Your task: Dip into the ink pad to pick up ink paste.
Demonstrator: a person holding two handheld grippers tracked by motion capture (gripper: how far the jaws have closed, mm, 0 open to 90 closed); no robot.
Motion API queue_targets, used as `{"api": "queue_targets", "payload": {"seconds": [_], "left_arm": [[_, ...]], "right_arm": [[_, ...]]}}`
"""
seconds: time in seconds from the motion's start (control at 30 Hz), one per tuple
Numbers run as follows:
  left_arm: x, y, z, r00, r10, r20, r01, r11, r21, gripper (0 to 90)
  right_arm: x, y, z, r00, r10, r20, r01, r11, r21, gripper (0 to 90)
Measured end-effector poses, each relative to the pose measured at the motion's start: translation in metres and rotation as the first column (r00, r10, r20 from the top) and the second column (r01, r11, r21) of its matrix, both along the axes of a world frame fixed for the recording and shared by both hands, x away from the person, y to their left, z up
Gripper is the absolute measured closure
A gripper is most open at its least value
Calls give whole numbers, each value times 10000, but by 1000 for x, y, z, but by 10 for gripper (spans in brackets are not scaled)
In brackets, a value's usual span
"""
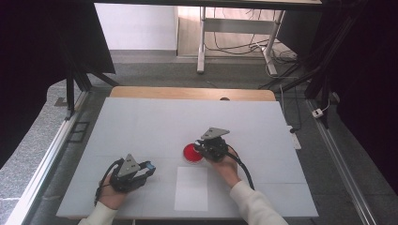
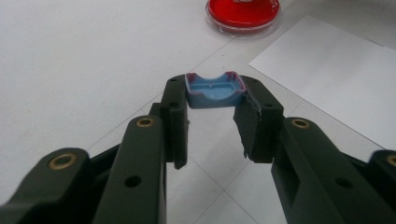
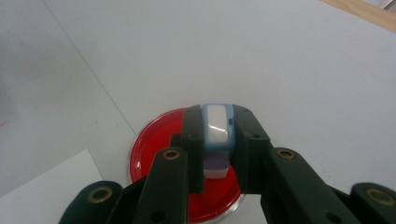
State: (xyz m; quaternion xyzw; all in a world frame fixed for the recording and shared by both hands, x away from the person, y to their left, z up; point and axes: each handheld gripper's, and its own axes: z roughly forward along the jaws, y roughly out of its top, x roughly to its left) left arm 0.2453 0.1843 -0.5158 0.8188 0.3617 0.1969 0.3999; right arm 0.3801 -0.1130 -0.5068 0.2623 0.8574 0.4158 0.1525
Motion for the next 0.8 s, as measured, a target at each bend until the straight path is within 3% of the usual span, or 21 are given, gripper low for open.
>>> {"api": "queue_targets", "payload": {"seconds": [0.8], "left_arm": [[0, -1, 0, 10000, 2, 14, -2, 10000, 33, 651]], "right_arm": [[-4, 1, -2, 9998, -23, 220, 26, 9999, -104, 758]]}}
